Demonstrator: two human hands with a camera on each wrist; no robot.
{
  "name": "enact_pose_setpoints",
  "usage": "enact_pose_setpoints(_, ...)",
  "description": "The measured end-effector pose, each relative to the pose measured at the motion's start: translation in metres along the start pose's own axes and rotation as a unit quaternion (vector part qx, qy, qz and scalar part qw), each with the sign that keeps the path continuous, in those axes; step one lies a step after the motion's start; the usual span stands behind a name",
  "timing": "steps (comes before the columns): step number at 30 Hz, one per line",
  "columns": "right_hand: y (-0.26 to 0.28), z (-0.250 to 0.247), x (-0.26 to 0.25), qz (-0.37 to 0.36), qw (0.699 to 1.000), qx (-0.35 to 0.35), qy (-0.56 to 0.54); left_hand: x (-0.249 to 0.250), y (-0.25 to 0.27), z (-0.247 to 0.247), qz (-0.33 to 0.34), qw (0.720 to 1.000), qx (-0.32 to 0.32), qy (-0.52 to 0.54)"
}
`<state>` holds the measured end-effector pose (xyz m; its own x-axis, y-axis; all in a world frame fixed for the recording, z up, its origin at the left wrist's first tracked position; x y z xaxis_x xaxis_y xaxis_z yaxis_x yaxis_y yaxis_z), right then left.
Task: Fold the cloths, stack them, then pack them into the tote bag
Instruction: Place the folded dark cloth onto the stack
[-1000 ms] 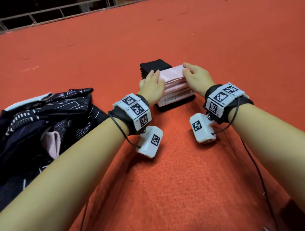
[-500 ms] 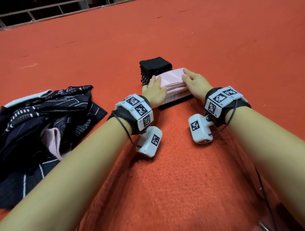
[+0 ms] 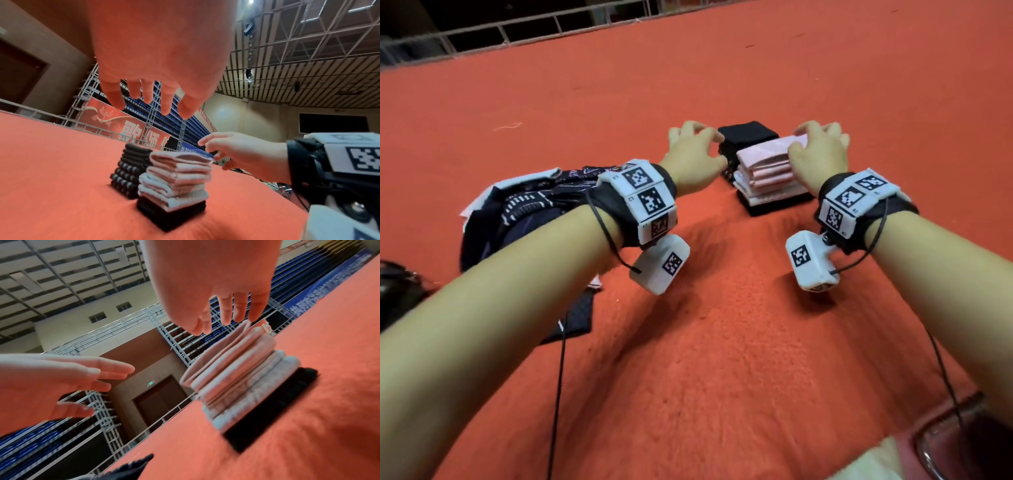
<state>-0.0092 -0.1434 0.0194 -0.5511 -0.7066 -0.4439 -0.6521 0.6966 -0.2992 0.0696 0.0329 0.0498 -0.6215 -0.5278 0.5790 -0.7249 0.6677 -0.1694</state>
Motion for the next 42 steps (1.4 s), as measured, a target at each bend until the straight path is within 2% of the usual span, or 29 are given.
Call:
enact_pose_setpoints(3,0.019,0.008,-0.037,-0.048,0.998,-0.026,0.002,-0.017,0.024,-0.031,-0.012,1.0,0.004,-0.001)
enact_pose_setpoints(8,0.063,0.032,-0.114,-0.14,0.984,-0.106,-0.004,-0.065,0.069,-0.081,-0.055,0.998,0.033,-0.022)
enact_pose_setpoints(12,0.101,0.063,-0.168,-0.184,0.966,-0.181,-0.013,-0.109,0.104,-0.118,-0.089,0.993,0.073,-0.039)
enact_pose_setpoints(16,0.133,0.091,-0.209,-0.217,0.949,-0.227,-0.016,-0.157,0.131,-0.144,-0.123,0.985,0.104,-0.057)
enact_pose_setpoints(18,0.147,0.103,-0.225,-0.224,0.944,-0.241,-0.027,-0.179,0.144,-0.154,-0.142,0.98,0.122,-0.064)
enact_pose_setpoints(23,0.174,0.127,-0.237,-0.189,0.942,-0.275,-0.025,-0.21,0.179,-0.175,-0.154,0.965,0.21,-0.039)
enact_pose_setpoints(26,0.193,0.137,-0.242,-0.194,0.934,-0.3,-0.003,-0.227,0.193,-0.177,-0.16,0.962,0.222,0.001)
enact_pose_setpoints(29,0.203,0.13,-0.251,-0.198,0.943,-0.266,0.019,-0.251,0.201,-0.17,-0.204,0.96,0.187,0.03)
enact_pose_setpoints(31,0.203,0.118,-0.258,-0.205,0.956,-0.203,0.057,-0.266,0.205,-0.161,-0.235,0.959,0.152,0.043)
enact_pose_setpoints(34,0.202,0.102,-0.274,-0.223,0.964,-0.129,0.07,-0.277,0.208,-0.156,-0.247,0.958,0.139,0.036)
enact_pose_setpoints(36,0.199,0.097,-0.285,-0.234,0.966,-0.111,0.029,-0.275,0.205,-0.159,-0.227,0.962,0.155,0.013)
enact_pose_setpoints(39,0.194,0.091,-0.301,-0.254,0.962,-0.09,-0.037,-0.272,0.201,-0.172,-0.195,0.957,0.215,0.018)
enact_pose_setpoints(42,0.192,0.084,-0.322,-0.305,0.95,-0.055,-0.038,-0.275,0.198,-0.179,-0.185,0.952,0.242,0.039)
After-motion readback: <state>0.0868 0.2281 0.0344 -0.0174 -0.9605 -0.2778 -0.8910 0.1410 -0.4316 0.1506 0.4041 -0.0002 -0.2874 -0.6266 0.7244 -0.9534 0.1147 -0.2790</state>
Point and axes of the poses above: each hand's wrist, its own y-axis away from the middle knuckle, its own z-axis out of the palm, x = y × z, the point moved 9 cm from there along -y, towards the middle knuckle, and after that the axes turned 13 degrees about y, right-handed, at the moved point
